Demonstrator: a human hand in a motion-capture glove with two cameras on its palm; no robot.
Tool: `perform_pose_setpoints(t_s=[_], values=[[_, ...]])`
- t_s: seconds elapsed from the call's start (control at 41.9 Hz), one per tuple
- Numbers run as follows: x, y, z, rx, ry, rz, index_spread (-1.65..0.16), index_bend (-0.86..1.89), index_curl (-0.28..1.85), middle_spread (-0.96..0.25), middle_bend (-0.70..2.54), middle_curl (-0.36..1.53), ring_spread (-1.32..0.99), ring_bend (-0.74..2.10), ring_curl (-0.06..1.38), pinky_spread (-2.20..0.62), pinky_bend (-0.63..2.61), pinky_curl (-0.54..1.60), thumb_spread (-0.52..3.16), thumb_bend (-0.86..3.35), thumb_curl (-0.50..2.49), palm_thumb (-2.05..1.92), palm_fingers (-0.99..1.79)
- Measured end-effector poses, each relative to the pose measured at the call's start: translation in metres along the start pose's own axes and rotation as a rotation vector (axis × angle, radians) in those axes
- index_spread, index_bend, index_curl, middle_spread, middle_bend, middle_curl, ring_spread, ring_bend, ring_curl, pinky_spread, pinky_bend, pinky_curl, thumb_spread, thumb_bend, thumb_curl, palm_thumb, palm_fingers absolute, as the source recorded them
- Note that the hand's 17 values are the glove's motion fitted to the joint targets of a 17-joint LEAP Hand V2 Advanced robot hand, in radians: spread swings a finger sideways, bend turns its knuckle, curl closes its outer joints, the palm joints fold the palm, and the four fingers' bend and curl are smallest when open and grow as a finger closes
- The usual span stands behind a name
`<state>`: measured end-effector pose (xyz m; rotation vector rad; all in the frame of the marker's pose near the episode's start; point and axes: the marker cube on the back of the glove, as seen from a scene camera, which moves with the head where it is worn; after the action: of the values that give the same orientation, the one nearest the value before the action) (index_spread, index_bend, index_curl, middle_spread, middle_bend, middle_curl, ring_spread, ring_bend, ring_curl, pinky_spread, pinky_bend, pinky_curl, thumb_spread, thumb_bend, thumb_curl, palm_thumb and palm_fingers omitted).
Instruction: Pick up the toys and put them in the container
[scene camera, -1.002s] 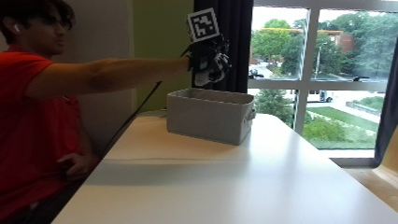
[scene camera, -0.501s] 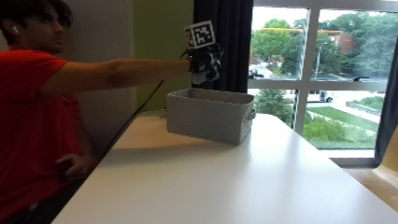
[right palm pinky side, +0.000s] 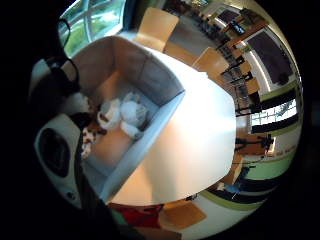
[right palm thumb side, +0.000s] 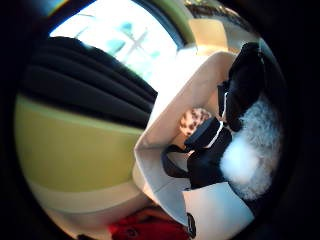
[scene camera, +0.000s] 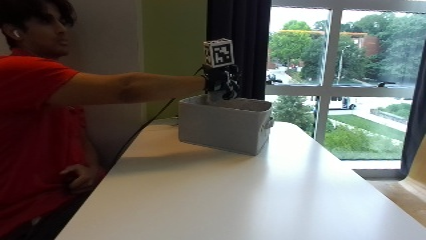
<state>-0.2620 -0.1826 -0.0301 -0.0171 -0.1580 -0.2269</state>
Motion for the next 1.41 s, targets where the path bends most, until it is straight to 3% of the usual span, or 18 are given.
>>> perform_pose_setpoints(t_s=[0.453,0.501,0.525,0.596,0.692,0.835,1.169,1.312,1.407], values=[[-0.002,0.002,0.026,-0.088,-0.023,0.002,-0.40,0.29,1.08,-0.47,0.36,0.71,-0.43,0.91,0.42,-0.48,0.95,0.39,0.80,-0.02,1.09,0.48,0.98],[-0.003,0.004,0.026,-0.109,-0.034,-0.004,-0.41,0.10,1.04,-0.44,0.27,0.69,-0.40,0.94,0.43,-0.44,1.03,0.42,0.88,-0.04,1.05,0.40,0.77],[-0.004,0.004,0.025,-0.120,-0.032,-0.009,-0.41,0.11,1.02,-0.41,0.18,0.66,-0.38,0.86,0.41,-0.38,1.03,0.42,0.94,-0.11,0.99,0.26,0.49],[-0.005,0.006,0.022,-0.140,-0.008,-0.010,-0.43,0.13,0.97,-0.35,0.14,0.64,-0.32,0.74,0.40,-0.26,1.07,0.46,1.02,-0.13,0.89,0.08,0.21],[0.002,0.010,0.013,-0.113,0.014,-0.008,-0.46,0.18,0.91,-0.29,0.16,0.60,-0.23,0.58,0.34,-0.15,1.07,0.44,1.08,-0.10,0.78,-0.05,0.08],[0.032,0.024,-0.002,-0.026,0.059,-0.001,-0.49,0.21,0.85,-0.23,0.17,0.55,-0.15,0.49,0.27,-0.05,1.02,0.39,1.13,-0.07,0.65,-0.07,0.09],[0.160,0.105,-0.001,-0.042,0.024,0.105,-0.51,0.29,0.77,-0.19,0.18,0.49,-0.12,0.45,0.25,0.04,0.92,0.33,1.19,-0.06,0.46,-0.06,0.12],[0.220,0.146,0.021,-0.092,0.193,0.216,-0.50,0.29,0.74,-0.17,0.18,0.47,-0.12,0.42,0.25,0.06,0.90,0.33,1.20,-0.06,0.41,-0.06,0.10],[0.231,0.164,0.030,-0.103,0.108,0.242,-0.50,0.29,0.72,-0.17,0.17,0.46,-0.12,0.40,0.25,0.06,0.89,0.32,1.21,-0.05,0.38,-0.06,0.08]])
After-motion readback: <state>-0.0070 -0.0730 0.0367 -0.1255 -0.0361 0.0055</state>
